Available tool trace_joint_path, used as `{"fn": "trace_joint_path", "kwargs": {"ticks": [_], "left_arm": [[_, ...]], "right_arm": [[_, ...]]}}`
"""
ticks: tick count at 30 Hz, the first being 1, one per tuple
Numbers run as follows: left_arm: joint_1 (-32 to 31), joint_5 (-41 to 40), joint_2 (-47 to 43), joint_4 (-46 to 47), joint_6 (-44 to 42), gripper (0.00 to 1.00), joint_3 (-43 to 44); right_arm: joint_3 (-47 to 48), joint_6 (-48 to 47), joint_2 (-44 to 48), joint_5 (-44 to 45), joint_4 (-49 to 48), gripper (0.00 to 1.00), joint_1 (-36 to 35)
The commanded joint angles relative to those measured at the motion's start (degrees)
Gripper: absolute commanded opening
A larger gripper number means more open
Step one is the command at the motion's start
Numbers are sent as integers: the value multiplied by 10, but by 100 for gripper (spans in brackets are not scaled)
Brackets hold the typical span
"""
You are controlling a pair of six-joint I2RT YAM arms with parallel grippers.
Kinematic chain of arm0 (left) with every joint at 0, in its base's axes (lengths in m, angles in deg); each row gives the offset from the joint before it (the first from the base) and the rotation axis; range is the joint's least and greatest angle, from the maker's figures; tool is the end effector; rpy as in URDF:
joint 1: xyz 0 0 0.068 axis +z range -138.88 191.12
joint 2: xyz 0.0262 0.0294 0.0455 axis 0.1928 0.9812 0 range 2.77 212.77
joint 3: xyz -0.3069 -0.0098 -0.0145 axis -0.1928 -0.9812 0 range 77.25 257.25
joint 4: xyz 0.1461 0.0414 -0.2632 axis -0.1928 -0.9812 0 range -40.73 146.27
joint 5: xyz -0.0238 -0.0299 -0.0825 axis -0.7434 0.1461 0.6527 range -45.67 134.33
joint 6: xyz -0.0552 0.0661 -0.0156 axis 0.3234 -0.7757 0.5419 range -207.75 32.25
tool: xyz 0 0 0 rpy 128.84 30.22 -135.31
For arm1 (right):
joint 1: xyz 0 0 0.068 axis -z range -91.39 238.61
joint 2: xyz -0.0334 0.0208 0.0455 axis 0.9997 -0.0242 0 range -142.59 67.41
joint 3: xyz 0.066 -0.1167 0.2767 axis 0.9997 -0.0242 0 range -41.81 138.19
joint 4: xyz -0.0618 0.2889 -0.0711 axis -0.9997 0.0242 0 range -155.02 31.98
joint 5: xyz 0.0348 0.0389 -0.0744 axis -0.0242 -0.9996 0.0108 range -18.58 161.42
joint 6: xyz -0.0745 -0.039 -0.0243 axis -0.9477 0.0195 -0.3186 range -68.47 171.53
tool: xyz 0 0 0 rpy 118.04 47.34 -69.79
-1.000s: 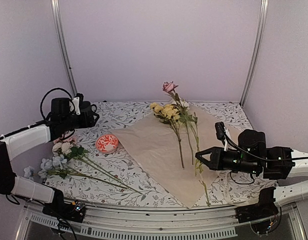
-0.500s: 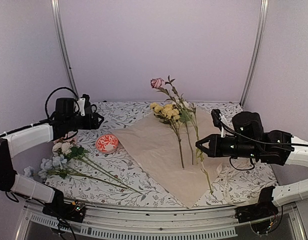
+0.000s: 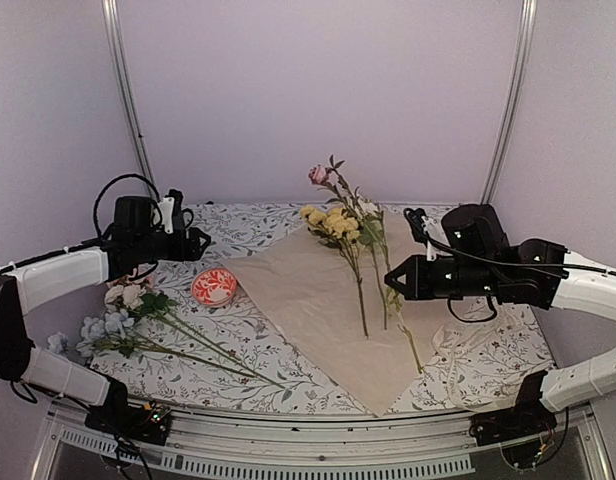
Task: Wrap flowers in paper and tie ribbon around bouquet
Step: Place the fake flower on the flattened wrapping paper.
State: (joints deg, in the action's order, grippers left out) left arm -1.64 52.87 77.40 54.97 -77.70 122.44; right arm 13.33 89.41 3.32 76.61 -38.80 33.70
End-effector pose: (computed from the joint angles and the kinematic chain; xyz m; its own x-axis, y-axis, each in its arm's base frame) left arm 0.3408 -0.0890 0.2352 -0.5506 -0.0521 -0.8331 0.2507 0.9417 -0.2246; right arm 0.1830 0.2483 0.3102 -0.7356 0.0166 -0.6772 -0.4064 0.7890 0.4608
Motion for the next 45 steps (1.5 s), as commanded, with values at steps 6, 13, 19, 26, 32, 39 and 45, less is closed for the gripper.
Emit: {"fn": "trace_joint_path", "kwargs": {"ticks": [6,13,19,26,32,39,45], "left_arm": [[-22,-36,-12,-8,-18,90,8],[-39,-57,-12,-20,-30,91,12],[-57,-111,-24,-23,-44,93,0],[-59,-101,9,-40,-31,93,23],[-32,-17,43,-53,10,90,63],[-14,-58,11,-63,14,90,54],[-8,-54,-10,-46,15,90,43]], "right_arm": [[85,26,-64,-7,18,0,35],[137,43,-111,-2,24,0,46],[208,1,-209,-61,39,0,113],[266,-25,-334,-89,55,0,162],[309,-63,-445,-50,24,0,180],[325,-97,-542,-51,13,0,184],[256,-113,-500,-57,-60,0,183]]}}
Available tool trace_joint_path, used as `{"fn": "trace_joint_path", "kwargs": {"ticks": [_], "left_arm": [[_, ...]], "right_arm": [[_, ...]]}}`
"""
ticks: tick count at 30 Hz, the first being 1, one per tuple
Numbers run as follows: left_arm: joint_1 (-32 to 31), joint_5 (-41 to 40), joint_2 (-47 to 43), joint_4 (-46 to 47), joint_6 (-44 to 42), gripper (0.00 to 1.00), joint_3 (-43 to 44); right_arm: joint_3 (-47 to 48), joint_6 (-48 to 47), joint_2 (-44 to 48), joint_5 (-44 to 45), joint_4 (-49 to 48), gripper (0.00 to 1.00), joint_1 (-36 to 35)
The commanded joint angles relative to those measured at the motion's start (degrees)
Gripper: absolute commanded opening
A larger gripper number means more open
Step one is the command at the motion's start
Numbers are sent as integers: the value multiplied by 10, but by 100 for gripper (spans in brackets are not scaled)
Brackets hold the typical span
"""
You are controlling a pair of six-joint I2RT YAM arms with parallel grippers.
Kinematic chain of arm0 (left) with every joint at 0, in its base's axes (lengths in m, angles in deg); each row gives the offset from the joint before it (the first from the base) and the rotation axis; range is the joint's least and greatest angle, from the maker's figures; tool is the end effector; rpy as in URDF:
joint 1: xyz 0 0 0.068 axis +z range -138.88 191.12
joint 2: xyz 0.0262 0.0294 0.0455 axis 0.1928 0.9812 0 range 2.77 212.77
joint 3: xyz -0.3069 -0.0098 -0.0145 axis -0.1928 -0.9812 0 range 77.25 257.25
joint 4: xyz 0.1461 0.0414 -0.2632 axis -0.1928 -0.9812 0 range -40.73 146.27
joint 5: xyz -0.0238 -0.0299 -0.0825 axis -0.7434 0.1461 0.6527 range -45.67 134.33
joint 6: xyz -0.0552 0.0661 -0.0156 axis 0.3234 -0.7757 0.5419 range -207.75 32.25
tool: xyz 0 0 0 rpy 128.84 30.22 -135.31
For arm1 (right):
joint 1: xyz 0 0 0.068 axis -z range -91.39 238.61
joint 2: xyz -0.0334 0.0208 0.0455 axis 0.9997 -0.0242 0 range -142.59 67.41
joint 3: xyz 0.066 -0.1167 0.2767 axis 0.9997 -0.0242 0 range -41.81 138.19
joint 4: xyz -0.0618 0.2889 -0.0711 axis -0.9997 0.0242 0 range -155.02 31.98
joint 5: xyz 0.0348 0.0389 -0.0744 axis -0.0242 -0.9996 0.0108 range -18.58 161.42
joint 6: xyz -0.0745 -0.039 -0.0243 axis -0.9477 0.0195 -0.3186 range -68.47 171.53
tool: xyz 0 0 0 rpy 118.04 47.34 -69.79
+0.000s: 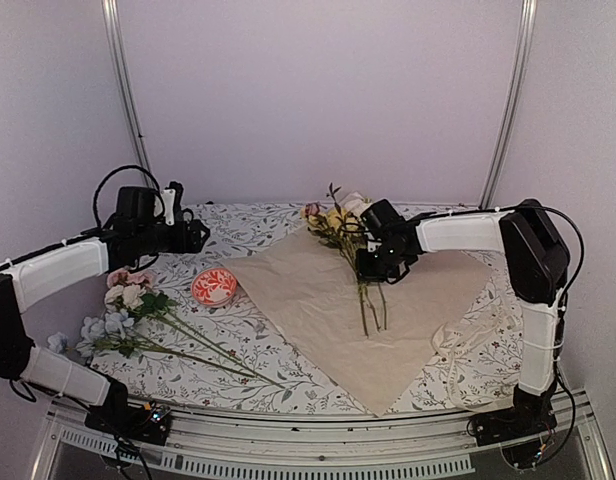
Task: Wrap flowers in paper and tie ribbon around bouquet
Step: Place the fake flower on the flattened wrapping paper.
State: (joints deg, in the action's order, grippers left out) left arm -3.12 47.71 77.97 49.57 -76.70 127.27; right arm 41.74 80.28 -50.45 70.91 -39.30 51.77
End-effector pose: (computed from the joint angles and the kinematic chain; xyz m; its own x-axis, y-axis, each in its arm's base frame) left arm 0.3477 -0.0930 0.2542 -0.5587 -0.0555 -0.8275 0.1905 0.9625 -0.1932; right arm 0.4069 0.3058 0.1333 -0.8979 -0.0718 -0.4343 -0.1954 0.9491 0.2471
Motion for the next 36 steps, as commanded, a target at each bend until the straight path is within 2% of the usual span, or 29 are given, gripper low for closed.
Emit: {"fn": "trace_joint_path", "kwargs": {"ticks": [1,6,9,11,14,21,24,26,28,31,34,36], "left_arm": [[10,3,-14,9,6,90,-5],[32,52,-5,25,21,89,-4],[57,83,-3,40,36,88,-8],[73,99,-4,47,47,87,-12],[81,99,-7,49,50,87,-15],[82,90,-21,50,42,87,-25],[82,84,-24,47,39,87,-25],[82,80,-27,44,39,87,-26],[82,72,-29,43,38,87,-26],[82,52,-30,40,36,87,-27],[82,25,-27,32,37,86,-26],[68,-26,-25,-18,39,84,-7]], "right_arm": [[-30,-23,39,1,-55,0,2],[-27,-29,54,-1,-58,0,-6],[-38,-44,84,4,-88,0,-31],[-48,-59,97,-24,-112,0,-39],[-60,-55,92,-63,-132,0,-40],[-67,-23,37,-79,-136,0,-36],[-63,-11,31,-77,-124,19,-35],[-64,-7,45,-70,-122,37,-36],[-65,-11,64,-58,-117,48,-42],[-58,-27,91,-56,-105,55,-61],[-33,-51,102,-65,-69,56,-98],[-11,-61,108,-52,-37,56,-130]]}}
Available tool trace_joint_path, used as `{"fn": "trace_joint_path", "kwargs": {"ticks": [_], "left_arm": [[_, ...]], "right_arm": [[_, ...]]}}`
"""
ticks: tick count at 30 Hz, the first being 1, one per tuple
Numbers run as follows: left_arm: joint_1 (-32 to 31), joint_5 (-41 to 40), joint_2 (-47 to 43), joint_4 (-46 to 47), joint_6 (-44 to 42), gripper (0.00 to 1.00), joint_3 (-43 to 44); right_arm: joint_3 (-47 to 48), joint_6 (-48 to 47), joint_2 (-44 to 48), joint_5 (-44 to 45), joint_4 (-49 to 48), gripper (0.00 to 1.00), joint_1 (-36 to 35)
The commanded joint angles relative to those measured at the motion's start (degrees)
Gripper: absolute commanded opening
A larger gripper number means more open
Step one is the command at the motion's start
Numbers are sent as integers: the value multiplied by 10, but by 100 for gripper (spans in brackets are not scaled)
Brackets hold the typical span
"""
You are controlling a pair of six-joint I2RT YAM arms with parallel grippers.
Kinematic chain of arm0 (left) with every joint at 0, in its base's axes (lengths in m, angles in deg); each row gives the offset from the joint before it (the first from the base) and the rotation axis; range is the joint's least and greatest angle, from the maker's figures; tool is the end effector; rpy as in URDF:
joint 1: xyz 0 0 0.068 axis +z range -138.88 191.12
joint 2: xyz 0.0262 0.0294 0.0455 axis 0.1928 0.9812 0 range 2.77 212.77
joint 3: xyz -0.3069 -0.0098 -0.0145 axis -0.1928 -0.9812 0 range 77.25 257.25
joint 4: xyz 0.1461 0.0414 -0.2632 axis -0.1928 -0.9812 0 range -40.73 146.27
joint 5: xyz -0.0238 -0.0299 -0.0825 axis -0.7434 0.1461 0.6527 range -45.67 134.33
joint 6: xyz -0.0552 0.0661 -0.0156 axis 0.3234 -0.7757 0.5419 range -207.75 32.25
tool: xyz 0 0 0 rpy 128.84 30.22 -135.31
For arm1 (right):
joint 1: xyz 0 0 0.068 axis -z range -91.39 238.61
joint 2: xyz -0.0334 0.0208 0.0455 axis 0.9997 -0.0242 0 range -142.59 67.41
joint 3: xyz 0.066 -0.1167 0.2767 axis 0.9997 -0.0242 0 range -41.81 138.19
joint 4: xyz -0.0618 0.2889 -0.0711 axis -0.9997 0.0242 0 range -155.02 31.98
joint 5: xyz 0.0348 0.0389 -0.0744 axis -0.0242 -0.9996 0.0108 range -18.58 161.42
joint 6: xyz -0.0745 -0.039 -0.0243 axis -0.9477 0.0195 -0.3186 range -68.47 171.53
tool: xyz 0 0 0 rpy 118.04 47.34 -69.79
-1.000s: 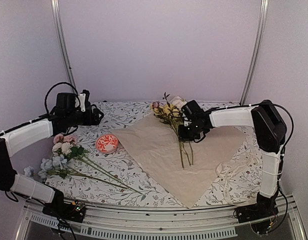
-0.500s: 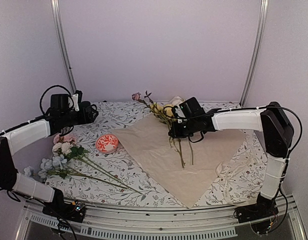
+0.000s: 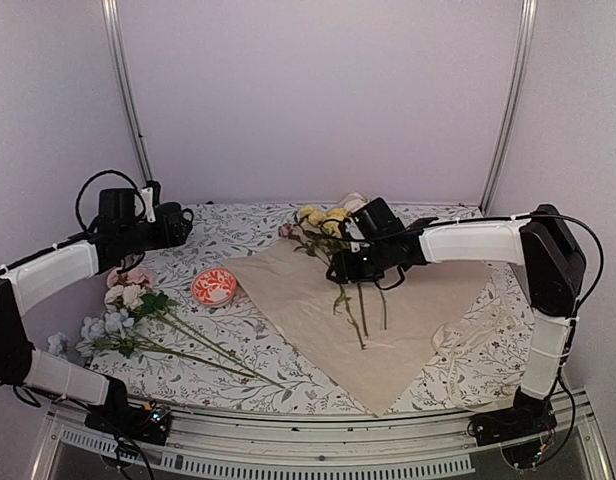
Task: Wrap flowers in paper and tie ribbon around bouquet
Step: Place the fake flower on the flattened wrapping paper, then pick up the fake flower from the corner of the board.
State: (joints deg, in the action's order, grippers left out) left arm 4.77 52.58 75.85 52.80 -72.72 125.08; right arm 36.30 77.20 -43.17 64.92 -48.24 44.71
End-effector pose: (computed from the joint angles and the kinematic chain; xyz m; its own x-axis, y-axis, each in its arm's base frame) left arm 0.3494 -0.0501 0.2584 -0.5220 -0.2000 -0.8292 0.1027 0.9503 -0.2939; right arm 0.3547 0.3536 0.1746 -0.8135 -0.1856 -0.5512 -0.4326 0.8266 0.3601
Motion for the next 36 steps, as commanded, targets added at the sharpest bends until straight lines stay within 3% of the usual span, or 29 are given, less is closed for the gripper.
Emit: {"fn": "trace_joint_path", "kwargs": {"ticks": [1,3,5,8,10,12,14,18,25,30,36], "left_arm": [[-20,-104,-7,-105,13,84,39],[-43,-130,-39,-169,34,83,63],[-80,-150,-104,-190,45,71,44],[-143,-191,-176,-261,63,64,-1],[-169,-173,-209,-320,124,59,-31],[-221,-139,-263,-308,192,52,-88],[-294,-169,-314,-292,262,48,-138],[-399,-234,-318,-321,349,48,-173],[-561,-346,-152,-379,451,54,-158],[-577,-318,-184,-341,488,55,-207],[-568,-346,-203,-336,497,62,-213]], "right_arm": [[49,-33,41,14,61,56,-76],[50,-33,52,17,65,56,-106],[47,-22,57,19,64,56,-130],[48,-5,55,25,78,56,-161],[46,7,51,31,99,56,-176],[41,16,49,39,118,56,-190],[32,25,49,48,132,56,-201],[7,46,62,77,147,57,-215],[-20,49,90,107,144,57,-216],[-25,45,104,107,137,59,-216],[-23,39,107,102,120,61,-217]]}}
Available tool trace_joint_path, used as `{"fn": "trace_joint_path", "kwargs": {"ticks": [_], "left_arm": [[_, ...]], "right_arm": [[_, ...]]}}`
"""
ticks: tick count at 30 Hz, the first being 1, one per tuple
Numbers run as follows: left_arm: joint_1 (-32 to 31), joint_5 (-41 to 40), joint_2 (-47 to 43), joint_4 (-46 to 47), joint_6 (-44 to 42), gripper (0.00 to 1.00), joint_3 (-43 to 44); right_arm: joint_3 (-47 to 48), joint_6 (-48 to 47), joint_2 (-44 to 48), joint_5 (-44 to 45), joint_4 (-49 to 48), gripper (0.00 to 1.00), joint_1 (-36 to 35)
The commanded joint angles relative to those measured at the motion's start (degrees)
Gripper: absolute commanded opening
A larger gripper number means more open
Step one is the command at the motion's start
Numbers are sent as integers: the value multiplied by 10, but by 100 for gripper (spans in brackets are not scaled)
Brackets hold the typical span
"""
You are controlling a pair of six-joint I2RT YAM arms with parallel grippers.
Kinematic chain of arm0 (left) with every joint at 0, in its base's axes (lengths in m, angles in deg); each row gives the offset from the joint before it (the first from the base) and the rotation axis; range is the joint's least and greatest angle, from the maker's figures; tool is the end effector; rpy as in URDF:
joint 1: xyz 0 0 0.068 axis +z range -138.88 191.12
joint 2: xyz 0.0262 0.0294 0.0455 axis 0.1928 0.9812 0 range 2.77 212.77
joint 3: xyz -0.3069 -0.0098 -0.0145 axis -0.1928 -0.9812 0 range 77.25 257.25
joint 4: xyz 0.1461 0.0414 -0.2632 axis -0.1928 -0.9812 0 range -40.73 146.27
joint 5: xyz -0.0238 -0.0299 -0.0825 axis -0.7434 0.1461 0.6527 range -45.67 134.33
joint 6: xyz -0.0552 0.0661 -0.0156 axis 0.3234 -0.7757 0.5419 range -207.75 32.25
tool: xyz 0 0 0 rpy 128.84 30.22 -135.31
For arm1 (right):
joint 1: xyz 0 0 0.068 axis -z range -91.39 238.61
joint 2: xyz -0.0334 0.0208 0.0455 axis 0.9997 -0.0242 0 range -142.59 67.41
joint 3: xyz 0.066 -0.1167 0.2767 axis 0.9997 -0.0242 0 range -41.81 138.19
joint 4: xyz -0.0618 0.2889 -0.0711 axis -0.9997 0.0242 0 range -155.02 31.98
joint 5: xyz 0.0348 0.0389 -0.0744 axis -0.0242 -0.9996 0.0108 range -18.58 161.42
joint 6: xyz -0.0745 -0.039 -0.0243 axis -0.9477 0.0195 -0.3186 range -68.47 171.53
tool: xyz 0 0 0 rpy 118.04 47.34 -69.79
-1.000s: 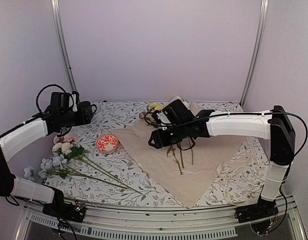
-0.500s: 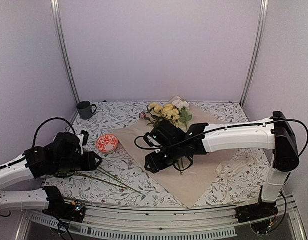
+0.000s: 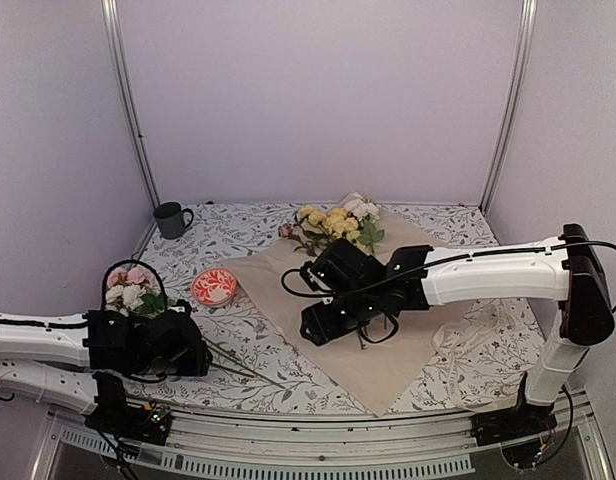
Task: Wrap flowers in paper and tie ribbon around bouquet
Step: Pick up the fake flower from the corner of the board.
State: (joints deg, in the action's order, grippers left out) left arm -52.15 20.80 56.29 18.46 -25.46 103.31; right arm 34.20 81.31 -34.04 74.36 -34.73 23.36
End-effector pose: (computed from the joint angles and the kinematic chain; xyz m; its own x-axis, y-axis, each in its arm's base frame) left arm 0.1120 -0.1535 0.1422 -0.8484 -0.1199 -0.5156 -0.0158 0.9793 -0.2017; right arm 0.1930 0.4091 0.2118 -0.7447 -0.4307 -0.5098 -0.6049 0.7583 0.2429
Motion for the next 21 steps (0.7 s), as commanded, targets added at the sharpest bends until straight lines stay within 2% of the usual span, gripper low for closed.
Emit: {"fn": "trace_joint_path", "kwargs": {"ticks": [1,4,8,11,14,21], "left_arm": [[7,-29,-4,0,29,65,11],[37,-41,10,-36,63,76,27],[98,-18,53,-31,79,91,35],[148,7,132,-45,67,94,59],[167,-3,183,-56,86,98,70],[195,22,188,-53,131,97,65]], "right_arm": [[0,-4,15,7,-18,62,-3],[-4,-4,23,-2,-42,63,4],[-27,3,40,-27,-92,64,34],[-47,2,45,-44,-121,64,54],[-71,-3,50,-30,-137,64,56],[-110,-10,69,-44,-155,65,58]]}}
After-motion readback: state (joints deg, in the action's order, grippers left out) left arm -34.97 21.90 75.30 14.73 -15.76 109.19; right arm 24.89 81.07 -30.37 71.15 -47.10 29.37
